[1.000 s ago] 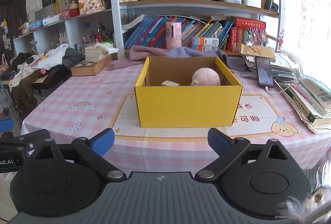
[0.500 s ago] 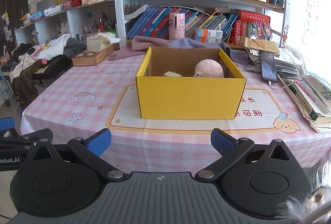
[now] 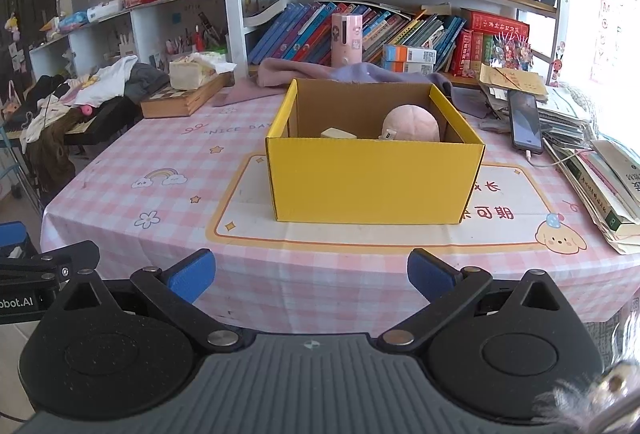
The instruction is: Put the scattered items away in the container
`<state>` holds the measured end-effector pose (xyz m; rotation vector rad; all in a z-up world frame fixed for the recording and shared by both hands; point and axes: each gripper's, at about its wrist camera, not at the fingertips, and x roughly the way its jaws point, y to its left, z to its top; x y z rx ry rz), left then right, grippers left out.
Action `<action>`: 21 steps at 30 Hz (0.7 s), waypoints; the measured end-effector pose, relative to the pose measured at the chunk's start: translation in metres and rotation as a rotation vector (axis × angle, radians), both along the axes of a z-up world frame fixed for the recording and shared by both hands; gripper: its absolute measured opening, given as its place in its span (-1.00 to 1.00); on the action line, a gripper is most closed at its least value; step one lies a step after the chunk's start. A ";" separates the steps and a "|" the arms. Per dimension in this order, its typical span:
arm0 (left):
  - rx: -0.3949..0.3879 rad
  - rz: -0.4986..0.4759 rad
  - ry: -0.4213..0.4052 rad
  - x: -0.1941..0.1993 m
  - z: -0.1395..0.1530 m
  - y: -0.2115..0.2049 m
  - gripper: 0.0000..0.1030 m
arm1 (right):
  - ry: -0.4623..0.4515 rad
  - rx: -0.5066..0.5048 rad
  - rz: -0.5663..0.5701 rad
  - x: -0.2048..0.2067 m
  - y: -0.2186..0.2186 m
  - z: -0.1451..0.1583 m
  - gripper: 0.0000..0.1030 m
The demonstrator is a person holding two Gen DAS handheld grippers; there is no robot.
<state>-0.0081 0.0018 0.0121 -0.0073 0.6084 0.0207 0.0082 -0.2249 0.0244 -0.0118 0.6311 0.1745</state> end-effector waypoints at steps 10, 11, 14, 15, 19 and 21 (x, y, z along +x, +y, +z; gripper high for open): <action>-0.017 -0.018 0.016 0.003 -0.002 -0.002 1.00 | 0.013 -0.005 -0.004 0.002 -0.002 -0.002 1.00; -0.018 -0.019 0.017 0.004 -0.002 -0.003 1.00 | 0.014 -0.008 -0.001 0.003 -0.002 -0.002 1.00; -0.019 -0.018 0.017 0.004 -0.002 -0.003 1.00 | 0.013 -0.014 0.010 0.002 0.000 -0.002 1.00; -0.019 -0.019 0.017 0.004 -0.002 -0.003 1.00 | 0.013 -0.014 0.012 0.002 0.000 -0.002 1.00; -0.019 -0.021 0.018 0.004 -0.002 -0.003 1.00 | 0.017 -0.011 0.007 0.002 0.000 -0.002 1.00; -0.024 -0.024 0.018 0.004 -0.002 -0.004 1.00 | 0.017 -0.012 0.008 0.002 0.000 -0.002 1.00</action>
